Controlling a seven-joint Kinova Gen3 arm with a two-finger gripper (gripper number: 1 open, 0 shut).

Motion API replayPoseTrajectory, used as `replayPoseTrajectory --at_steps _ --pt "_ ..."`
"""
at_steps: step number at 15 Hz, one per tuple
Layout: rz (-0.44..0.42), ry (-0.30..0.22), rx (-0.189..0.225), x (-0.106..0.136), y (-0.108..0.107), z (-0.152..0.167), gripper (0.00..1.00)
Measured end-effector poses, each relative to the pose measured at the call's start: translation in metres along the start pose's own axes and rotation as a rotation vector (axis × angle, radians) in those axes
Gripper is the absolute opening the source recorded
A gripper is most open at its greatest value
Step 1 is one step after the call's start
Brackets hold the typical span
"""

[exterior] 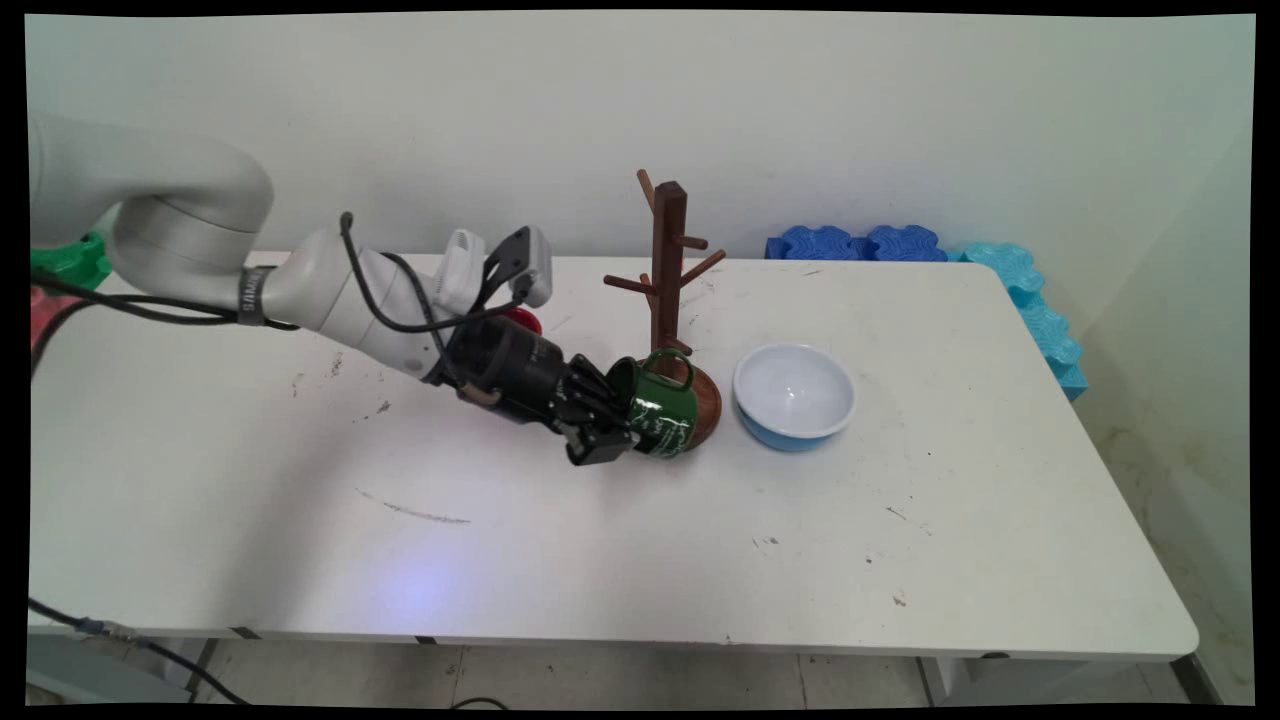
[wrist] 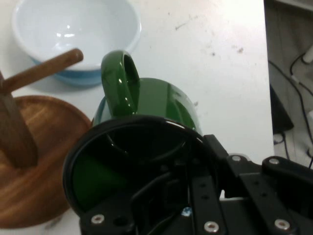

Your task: Place the picked object on the table

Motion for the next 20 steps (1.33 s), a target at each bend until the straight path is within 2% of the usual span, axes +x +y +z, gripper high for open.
replayPoseTrajectory --at_steps 6,13,20 --pt "0.057 -0.051 0.024 -0.005 0.000 -0.021 0.00" --pt "0.175 -0.174 0.071 -0.013 -0.004 -0.056 0.00" --pt "0.271 -0.296 0.095 -0.023 -0.010 -0.078 0.00"
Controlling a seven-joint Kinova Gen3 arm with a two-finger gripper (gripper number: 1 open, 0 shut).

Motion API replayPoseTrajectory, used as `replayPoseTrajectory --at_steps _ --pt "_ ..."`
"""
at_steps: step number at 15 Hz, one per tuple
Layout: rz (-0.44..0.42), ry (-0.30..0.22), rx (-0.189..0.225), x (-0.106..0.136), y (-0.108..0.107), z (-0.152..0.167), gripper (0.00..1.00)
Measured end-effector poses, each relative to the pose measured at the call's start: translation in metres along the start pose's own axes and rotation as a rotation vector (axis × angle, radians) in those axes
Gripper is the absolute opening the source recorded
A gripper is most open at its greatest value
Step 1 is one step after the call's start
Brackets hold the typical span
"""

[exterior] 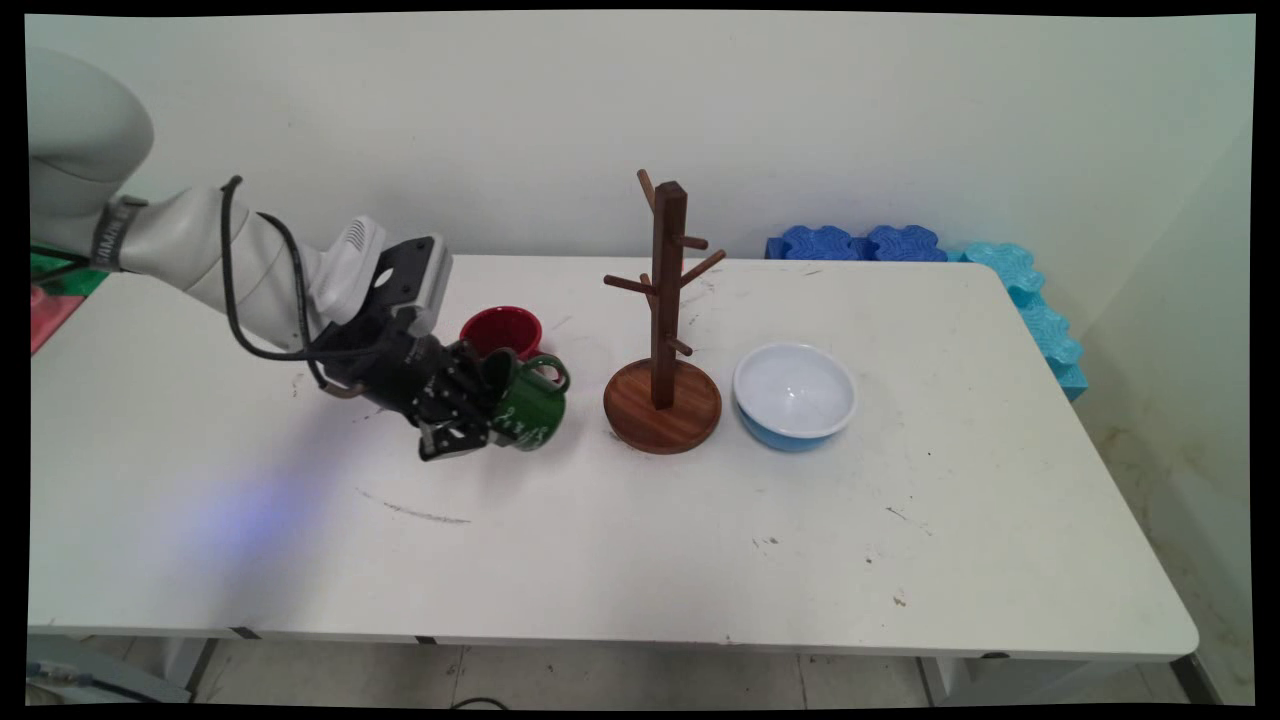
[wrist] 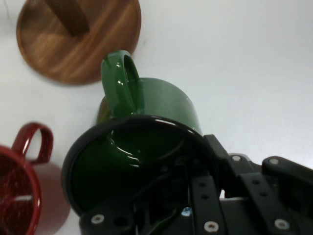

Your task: Place the picked object on the table

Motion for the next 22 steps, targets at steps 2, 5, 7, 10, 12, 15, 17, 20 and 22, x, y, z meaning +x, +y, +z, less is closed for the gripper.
replayPoseTrajectory --at_steps 2,5,7,10,12,15,17,20,22 --pt "0.027 -0.033 0.006 -0.005 -0.002 -0.001 0.00" --pt "0.061 -0.075 0.013 -0.011 -0.004 -0.001 0.00" --pt "0.085 -0.108 0.017 -0.016 -0.006 -0.001 0.00" --pt "0.113 -0.150 0.023 -0.023 -0.007 -0.001 0.00" --pt "0.131 -0.176 0.026 -0.028 -0.008 0.001 0.00" --pt "0.153 -0.207 0.031 -0.033 -0.010 0.004 0.00" --pt "0.163 -0.223 0.034 -0.036 -0.011 0.007 0.00" --pt "0.176 -0.243 0.038 -0.039 -0.014 0.010 0.00" --pt "0.182 -0.255 0.041 -0.040 -0.015 0.012 0.00"
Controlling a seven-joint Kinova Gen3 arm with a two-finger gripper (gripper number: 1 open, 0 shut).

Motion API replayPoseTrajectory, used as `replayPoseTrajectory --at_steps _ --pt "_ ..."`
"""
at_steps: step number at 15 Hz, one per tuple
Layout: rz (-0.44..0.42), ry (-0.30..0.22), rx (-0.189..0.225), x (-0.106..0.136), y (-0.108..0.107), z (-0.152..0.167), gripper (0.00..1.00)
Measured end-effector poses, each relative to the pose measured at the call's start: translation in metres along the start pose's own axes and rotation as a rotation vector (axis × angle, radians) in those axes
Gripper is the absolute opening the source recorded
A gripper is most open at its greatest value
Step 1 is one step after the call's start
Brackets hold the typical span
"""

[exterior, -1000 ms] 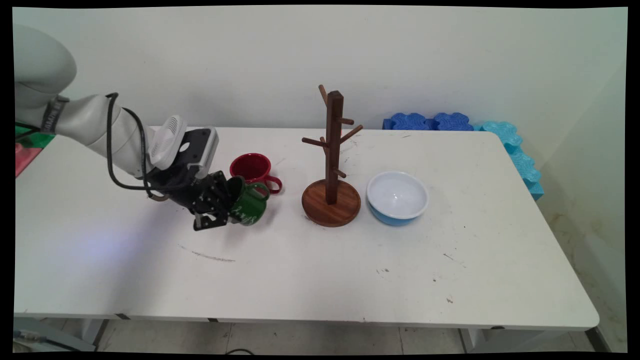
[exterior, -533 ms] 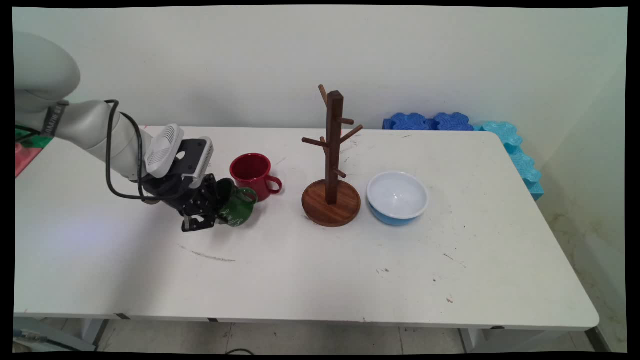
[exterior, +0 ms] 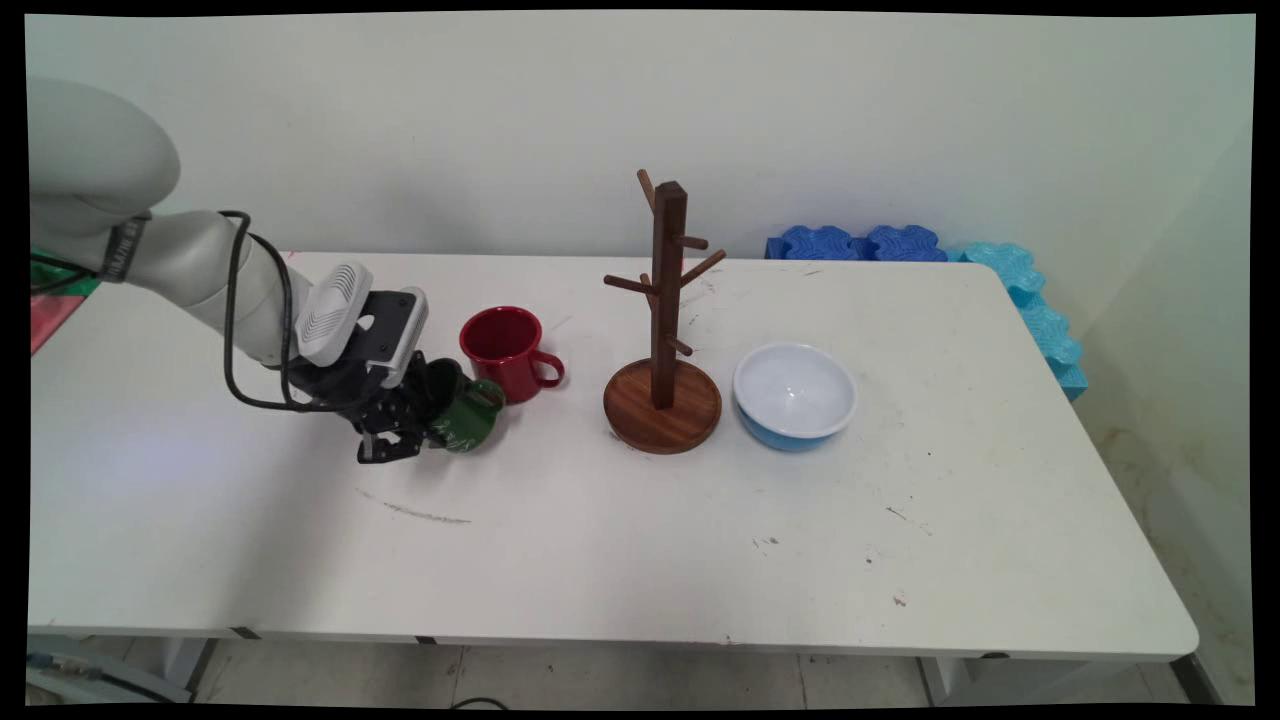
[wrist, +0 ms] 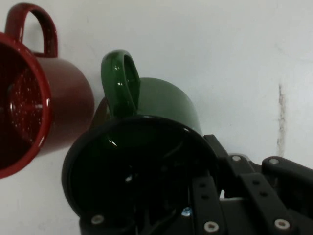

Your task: Place the picked object on the table

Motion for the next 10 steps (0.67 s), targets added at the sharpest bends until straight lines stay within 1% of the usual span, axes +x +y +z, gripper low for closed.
replayPoseTrajectory --at_steps 10 --pt "0.014 -0.020 -0.002 -0.0027 -0.0013 0.0081 0.00"
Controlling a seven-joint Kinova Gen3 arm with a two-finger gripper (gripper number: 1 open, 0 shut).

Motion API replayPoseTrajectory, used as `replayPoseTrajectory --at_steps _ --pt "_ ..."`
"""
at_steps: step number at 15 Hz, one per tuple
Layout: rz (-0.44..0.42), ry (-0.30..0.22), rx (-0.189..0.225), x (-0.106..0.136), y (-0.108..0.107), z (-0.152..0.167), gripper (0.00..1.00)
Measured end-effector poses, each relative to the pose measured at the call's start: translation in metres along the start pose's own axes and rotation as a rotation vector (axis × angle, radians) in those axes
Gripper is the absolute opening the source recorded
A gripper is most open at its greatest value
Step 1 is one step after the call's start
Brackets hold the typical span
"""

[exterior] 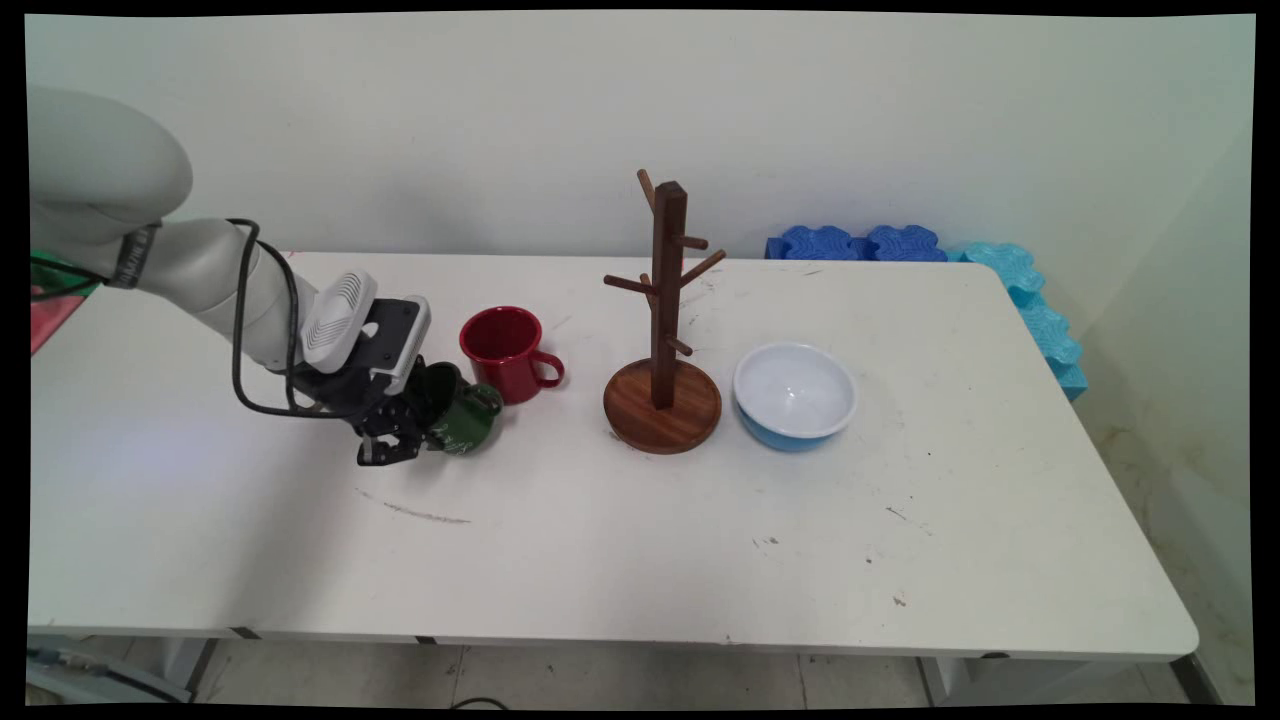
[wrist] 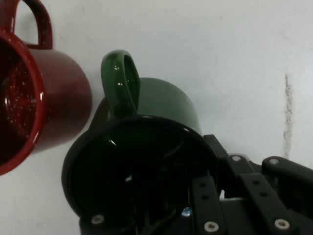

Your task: Place the picked object on the table

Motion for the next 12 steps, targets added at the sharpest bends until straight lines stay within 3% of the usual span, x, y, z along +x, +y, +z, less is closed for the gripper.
replayPoseTrajectory --at_steps 4,5,12 --pt "0.002 -0.001 -0.001 -0.0003 -0.0004 0.0020 0.00" --pt "0.002 -0.002 -0.002 -0.0002 -0.0004 0.0026 1.00" --pt "0.000 0.006 -0.006 0.0000 -0.0018 0.0046 1.00"
